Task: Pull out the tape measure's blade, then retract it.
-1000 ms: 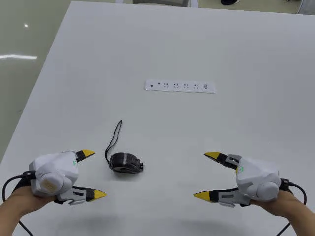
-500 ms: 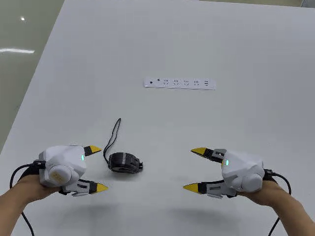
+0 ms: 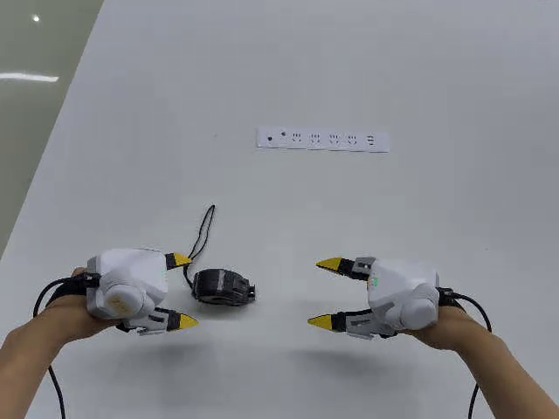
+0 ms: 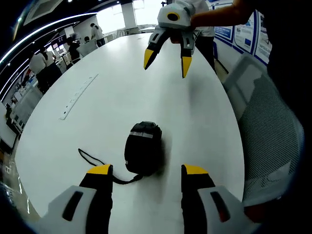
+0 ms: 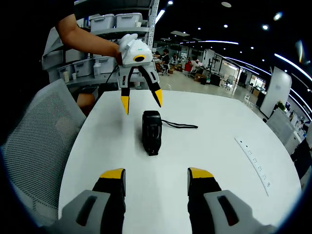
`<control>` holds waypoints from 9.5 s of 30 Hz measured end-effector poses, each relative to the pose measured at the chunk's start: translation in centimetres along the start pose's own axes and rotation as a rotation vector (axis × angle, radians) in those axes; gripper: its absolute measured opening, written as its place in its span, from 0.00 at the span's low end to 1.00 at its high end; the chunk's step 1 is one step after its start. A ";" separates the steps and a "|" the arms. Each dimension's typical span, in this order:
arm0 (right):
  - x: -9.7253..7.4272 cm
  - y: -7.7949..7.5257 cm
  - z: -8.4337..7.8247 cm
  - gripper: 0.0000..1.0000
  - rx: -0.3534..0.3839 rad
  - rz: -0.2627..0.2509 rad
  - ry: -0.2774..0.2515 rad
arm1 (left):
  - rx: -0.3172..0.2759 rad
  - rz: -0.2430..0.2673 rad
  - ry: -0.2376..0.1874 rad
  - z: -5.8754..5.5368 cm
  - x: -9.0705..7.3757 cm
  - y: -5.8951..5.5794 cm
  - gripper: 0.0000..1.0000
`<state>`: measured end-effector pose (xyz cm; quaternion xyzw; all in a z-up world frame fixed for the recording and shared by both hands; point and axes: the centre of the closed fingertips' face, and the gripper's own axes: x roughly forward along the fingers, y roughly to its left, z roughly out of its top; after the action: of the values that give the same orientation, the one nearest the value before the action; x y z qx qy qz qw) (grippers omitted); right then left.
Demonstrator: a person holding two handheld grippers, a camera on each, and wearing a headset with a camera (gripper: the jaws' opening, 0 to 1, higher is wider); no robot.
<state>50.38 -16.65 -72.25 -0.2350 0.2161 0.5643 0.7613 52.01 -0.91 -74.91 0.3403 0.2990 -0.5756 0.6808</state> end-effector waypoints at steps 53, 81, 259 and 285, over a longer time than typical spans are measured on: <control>11.4 0.9 -1.1 0.26 0.001 0.137 0.024 | 0.121 -0.117 0.077 -1.0 4.9 0.5 0.30; 12.6 1.3 -1.5 0.12 -0.045 0.166 0.027 | 0.080 -0.100 0.064 -1.2 5.0 0.4 0.28; 5.1 0.0 -6.0 0.11 -0.122 0.212 0.141 | 0.073 -0.113 0.055 -1.4 4.8 0.4 0.28; 3.8 -0.4 -7.0 0.11 -0.121 0.204 0.146 | 0.069 -0.113 0.056 -1.3 4.8 0.3 0.28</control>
<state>51.32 -18.04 -80.04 -0.2976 0.2594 0.6320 0.6668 53.05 -2.60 -79.47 0.3621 0.3168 -0.6134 0.6263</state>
